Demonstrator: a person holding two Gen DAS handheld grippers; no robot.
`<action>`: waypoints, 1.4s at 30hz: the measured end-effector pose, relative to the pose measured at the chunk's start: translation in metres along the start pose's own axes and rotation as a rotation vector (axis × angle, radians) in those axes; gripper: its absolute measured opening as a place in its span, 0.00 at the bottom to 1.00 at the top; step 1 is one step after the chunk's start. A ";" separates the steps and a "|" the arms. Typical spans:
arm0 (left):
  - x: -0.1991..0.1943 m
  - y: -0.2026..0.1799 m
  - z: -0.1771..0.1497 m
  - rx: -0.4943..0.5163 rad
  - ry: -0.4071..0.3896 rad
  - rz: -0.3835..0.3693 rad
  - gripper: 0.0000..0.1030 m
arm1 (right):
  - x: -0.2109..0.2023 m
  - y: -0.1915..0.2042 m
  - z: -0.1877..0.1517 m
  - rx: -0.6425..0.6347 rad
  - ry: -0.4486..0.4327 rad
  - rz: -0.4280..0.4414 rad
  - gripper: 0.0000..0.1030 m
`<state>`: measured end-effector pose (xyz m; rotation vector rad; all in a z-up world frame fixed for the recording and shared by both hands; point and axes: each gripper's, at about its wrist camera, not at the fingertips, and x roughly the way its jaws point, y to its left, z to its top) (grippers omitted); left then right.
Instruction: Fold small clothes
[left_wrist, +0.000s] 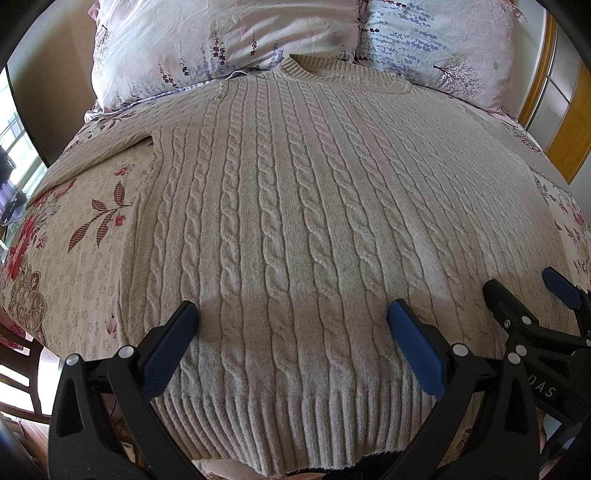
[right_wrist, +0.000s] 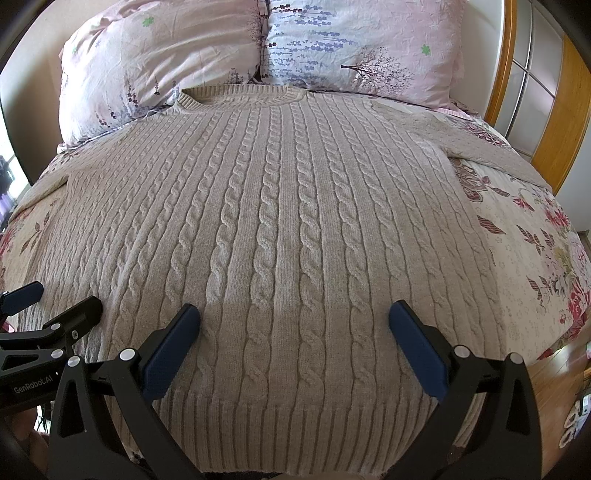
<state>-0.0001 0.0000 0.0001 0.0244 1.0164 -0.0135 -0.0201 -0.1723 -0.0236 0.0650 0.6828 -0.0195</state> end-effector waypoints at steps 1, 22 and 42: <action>0.000 0.000 0.000 0.000 0.000 0.000 0.98 | 0.000 0.000 0.000 0.000 0.000 0.000 0.99; 0.001 0.001 0.001 0.008 0.012 -0.003 0.98 | 0.008 0.001 0.005 -0.001 0.049 -0.004 0.99; -0.007 0.031 0.057 0.057 -0.124 -0.119 0.98 | 0.006 -0.094 0.074 0.145 -0.087 0.148 0.99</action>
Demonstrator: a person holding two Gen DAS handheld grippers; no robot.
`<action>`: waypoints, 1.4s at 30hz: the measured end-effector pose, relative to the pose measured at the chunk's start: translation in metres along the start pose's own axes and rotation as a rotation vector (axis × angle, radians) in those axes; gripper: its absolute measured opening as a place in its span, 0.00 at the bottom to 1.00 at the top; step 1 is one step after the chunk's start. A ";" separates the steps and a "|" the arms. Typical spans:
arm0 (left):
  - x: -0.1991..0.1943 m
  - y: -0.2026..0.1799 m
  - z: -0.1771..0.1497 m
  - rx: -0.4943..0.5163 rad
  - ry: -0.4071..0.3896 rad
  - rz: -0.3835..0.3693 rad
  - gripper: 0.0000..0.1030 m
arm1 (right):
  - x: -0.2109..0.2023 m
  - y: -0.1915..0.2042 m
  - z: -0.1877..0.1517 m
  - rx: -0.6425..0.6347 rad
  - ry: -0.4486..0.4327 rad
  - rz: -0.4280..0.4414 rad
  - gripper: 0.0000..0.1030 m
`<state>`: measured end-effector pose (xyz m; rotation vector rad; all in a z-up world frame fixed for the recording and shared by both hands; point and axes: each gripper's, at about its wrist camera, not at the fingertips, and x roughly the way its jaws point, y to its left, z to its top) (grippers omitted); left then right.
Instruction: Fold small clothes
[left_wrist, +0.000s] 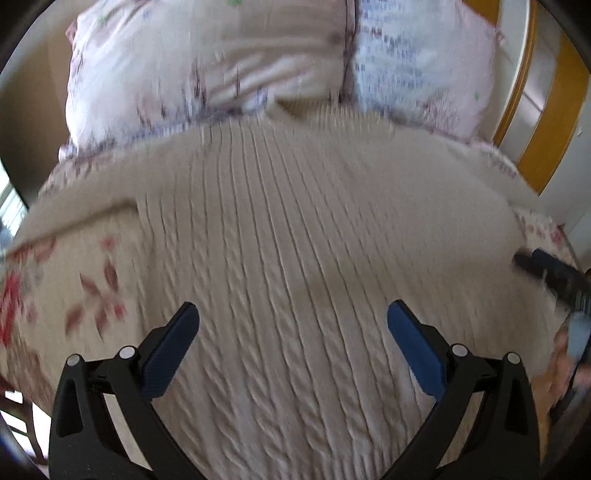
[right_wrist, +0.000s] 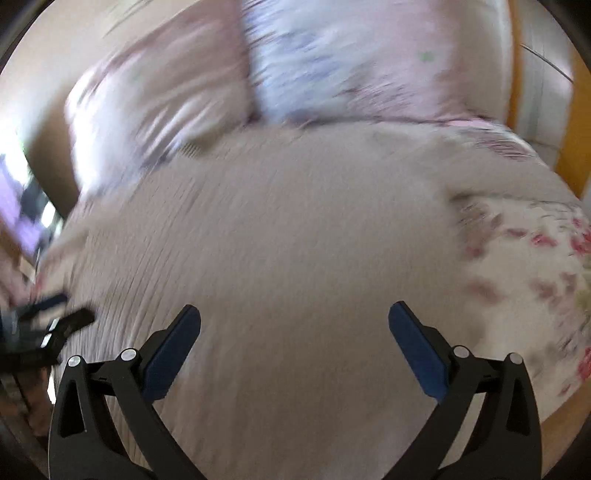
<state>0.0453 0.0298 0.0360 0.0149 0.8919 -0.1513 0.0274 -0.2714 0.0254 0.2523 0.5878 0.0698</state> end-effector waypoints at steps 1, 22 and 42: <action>-0.001 0.004 0.007 0.004 -0.017 0.011 0.98 | 0.001 -0.020 0.016 0.054 -0.014 -0.019 0.99; 0.065 0.008 0.074 0.008 0.057 -0.053 0.98 | 0.061 -0.265 0.068 0.902 -0.042 -0.048 0.40; 0.072 0.026 0.100 -0.097 -0.008 -0.174 0.98 | 0.015 -0.151 0.141 0.368 -0.292 -0.022 0.09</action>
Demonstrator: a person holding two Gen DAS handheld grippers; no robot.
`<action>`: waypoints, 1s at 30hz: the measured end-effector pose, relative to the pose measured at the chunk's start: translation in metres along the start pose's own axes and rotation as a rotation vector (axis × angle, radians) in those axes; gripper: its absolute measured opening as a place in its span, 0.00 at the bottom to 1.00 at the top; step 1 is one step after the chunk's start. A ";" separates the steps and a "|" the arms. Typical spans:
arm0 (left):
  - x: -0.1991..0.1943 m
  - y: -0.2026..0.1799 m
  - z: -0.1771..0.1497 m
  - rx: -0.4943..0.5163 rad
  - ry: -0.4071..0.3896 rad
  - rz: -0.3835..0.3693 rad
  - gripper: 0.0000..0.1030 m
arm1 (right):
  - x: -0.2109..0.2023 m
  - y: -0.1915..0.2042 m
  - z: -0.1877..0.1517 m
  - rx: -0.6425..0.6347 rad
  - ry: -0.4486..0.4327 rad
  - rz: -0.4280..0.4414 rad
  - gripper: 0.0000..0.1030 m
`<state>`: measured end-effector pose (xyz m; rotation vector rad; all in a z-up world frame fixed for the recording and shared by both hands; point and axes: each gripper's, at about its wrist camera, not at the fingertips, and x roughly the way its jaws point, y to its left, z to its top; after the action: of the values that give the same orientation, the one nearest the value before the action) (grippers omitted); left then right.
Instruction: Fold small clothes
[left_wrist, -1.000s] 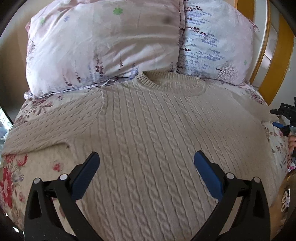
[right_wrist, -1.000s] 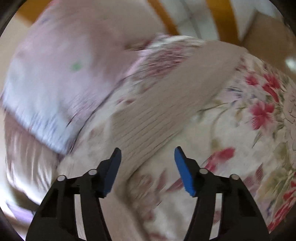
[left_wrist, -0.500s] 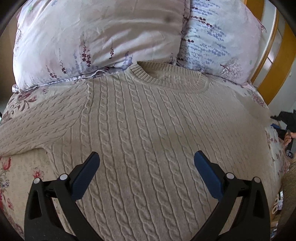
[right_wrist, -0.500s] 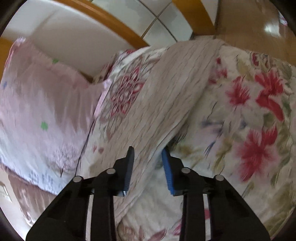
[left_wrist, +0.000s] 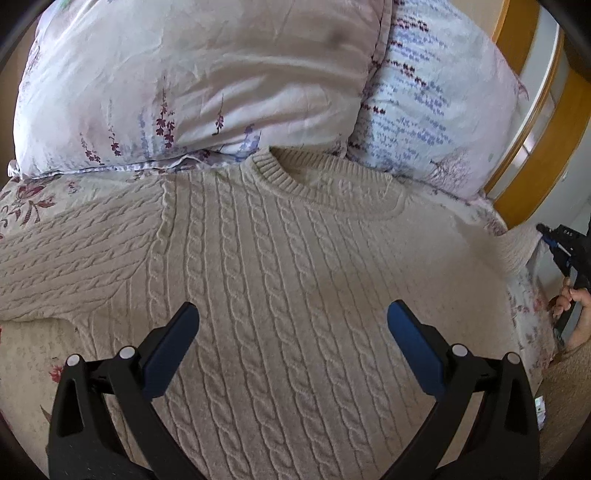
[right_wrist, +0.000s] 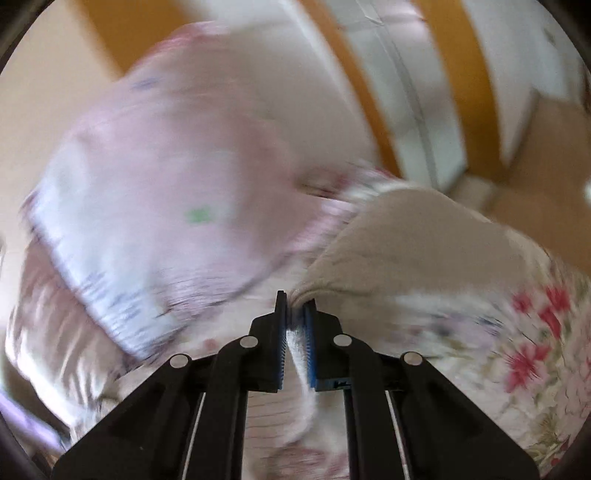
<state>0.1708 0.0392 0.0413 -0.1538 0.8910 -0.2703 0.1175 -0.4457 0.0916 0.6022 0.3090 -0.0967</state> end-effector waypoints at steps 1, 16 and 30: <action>-0.001 0.000 0.001 -0.006 -0.009 -0.002 0.98 | -0.002 0.014 -0.004 -0.025 0.007 0.040 0.09; -0.003 0.013 -0.006 -0.101 -0.045 -0.129 0.98 | 0.057 0.061 -0.120 0.071 0.430 0.263 0.48; 0.004 0.048 -0.007 -0.263 0.018 -0.204 0.98 | 0.051 0.038 -0.072 0.078 0.160 -0.095 0.14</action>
<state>0.1757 0.0842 0.0224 -0.4882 0.9276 -0.3436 0.1540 -0.3733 0.0398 0.6741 0.4911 -0.1529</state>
